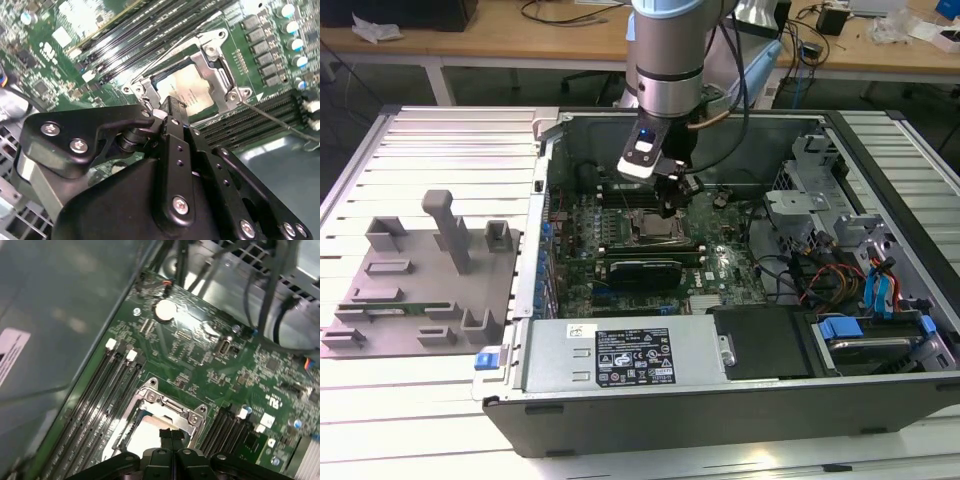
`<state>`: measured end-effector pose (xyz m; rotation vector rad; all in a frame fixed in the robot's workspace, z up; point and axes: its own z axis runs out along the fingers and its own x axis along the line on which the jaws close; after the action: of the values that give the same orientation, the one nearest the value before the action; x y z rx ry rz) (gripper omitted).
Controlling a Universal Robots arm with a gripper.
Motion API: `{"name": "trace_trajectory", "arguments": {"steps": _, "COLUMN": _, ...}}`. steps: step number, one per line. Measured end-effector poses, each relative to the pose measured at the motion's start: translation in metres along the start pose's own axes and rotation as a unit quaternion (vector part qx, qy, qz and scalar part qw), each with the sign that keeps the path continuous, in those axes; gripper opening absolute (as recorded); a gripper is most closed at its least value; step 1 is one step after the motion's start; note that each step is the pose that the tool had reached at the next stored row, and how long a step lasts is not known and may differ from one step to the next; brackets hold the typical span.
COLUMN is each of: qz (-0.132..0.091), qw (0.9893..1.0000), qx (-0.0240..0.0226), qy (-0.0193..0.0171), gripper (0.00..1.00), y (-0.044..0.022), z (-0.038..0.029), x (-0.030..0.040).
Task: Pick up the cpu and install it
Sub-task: 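Close the cpu cover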
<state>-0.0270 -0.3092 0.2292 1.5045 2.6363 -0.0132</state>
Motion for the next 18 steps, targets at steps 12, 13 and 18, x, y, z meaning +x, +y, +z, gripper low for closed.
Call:
{"name": "trace_trajectory", "arguments": {"steps": 12, "qz": -0.138, "qw": 0.9905, "qx": -0.0057, "qy": -0.0057, "gripper": 0.11, "y": -0.0001, "z": 0.0013, "x": 0.0001}}
{"name": "trace_trajectory", "arguments": {"steps": 13, "qz": -0.15, "qw": 0.9886, "qx": -0.0062, "qy": -0.0062, "gripper": 0.11, "y": -0.0001, "z": 0.0014, "x": 0.0002}}
{"name": "trace_trajectory", "arguments": {"steps": 18, "qz": -0.198, "qw": 0.9801, "qx": -0.0082, "qy": -0.0082, "gripper": 0.11, "y": -0.0001, "z": 0.0019, "x": 0.0002}}
